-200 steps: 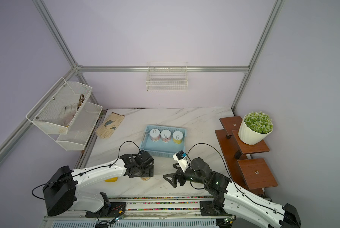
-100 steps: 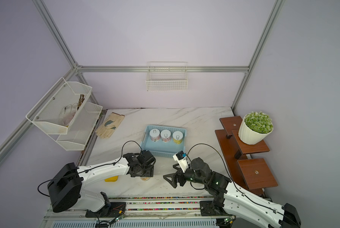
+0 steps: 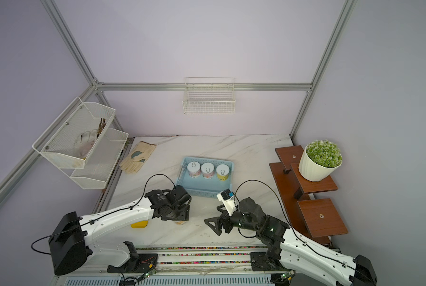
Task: Put the canned food in the basket
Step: Pick up the canned food from the center of the board, then place the canned food in the basket.
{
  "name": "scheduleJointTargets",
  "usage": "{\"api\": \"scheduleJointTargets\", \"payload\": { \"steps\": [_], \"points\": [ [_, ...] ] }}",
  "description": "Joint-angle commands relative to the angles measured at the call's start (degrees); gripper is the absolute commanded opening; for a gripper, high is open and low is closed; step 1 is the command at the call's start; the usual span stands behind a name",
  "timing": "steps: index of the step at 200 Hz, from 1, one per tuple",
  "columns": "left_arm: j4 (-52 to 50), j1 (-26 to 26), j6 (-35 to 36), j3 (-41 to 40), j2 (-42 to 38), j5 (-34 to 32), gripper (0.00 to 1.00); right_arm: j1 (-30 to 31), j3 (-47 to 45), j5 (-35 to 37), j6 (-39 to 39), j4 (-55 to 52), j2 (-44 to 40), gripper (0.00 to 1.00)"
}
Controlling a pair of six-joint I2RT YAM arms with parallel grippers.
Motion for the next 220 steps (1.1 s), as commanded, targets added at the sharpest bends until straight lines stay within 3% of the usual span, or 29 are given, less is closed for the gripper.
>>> {"api": "scheduleJointTargets", "payload": {
  "steps": [1,22,39,56,102,151,186,220],
  "points": [
    [-1.6,0.3,3.7,5.4,-3.7,-2.5,0.52,0.2,0.1,-0.4,0.0,2.4,-1.0,0.99],
    [-2.5,0.8,5.8,9.0,-3.4,-3.8,0.36,0.2,0.5,0.3,-1.2,3.7,-1.8,0.99],
    [-2.2,1.7,7.3,11.4,-1.8,-3.9,0.12,0.2,1.5,1.9,-2.0,5.1,-1.9,0.99],
    [-2.0,2.7,9.0,14.1,0.4,-3.9,0.03,0.1,2.5,4.0,-2.5,6.8,-1.7,0.99],
    [-1.4,7.0,14.6,20.9,5.7,-4.2,0.0,-2.0,5.5,7.5,-3.7,7.1,1.4,0.99],
    [-1.4,11.3,19.2,28.1,13.9,-3.1,0.0,-7.3,7.2,3.2,-2.8,7.2,3.6,0.99],
    [-2.7,12.8,21.7,33.5,19.0,-4.0,0.0,-9.0,9.5,10.8,-2.7,0.9,4.7,0.97],
    [-3.1,13.8,23.4,37.5,23.4,-3.7,0.0,-9.5,9.5,11.1,-2.8,-0.5,4.4,0.97]
  ]
}}
